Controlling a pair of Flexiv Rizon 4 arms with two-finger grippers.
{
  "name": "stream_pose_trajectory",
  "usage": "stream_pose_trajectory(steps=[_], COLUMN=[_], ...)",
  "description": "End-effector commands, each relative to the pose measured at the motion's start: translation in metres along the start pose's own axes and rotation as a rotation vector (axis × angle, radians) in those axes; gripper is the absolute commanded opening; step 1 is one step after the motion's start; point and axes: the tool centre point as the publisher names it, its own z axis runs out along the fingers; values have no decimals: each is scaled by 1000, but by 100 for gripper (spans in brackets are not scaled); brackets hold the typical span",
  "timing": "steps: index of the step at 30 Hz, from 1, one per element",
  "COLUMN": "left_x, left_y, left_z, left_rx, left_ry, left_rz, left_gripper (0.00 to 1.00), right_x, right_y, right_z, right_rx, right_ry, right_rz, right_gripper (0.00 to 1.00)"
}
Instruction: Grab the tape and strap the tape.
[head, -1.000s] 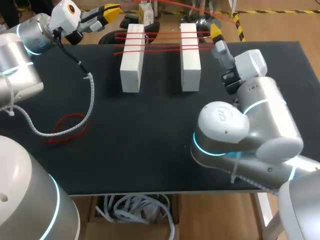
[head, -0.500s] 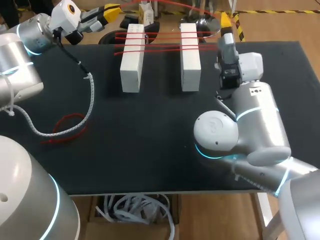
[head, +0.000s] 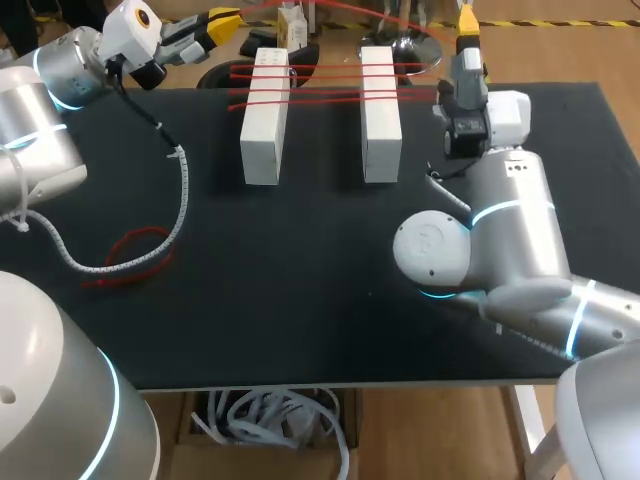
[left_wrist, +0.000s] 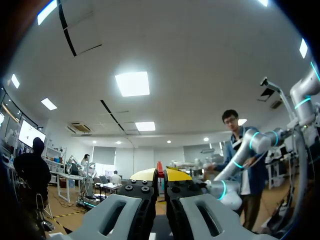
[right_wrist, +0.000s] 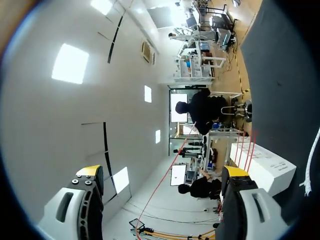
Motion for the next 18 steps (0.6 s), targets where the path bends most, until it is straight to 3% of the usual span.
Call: stream_pose_trajectory(steps=[1, 15, 16, 17, 18], left_x=[0, 0, 0, 0, 0], left_y=[0, 0, 0, 0, 0], left_z=[0, 0, 0, 0, 0], left_rx=[0, 0, 0, 0, 0], left_ry=[-1, -1, -1, -1, -1], left_rz=[1, 1, 1, 1, 1], left_gripper=[0, 0, 0, 0, 0], right_x=[4, 6, 6, 7, 8], right_y=[-10, -11, -10, -9, -8], right_z=[6, 14, 15, 17, 19], right_rx=[-37, -96, -98, -100, -102], right_ry=[-18, -16, -14, -12, -9], right_rz=[18, 95, 96, 97, 97], right_gripper=[100, 100, 96, 77, 68])
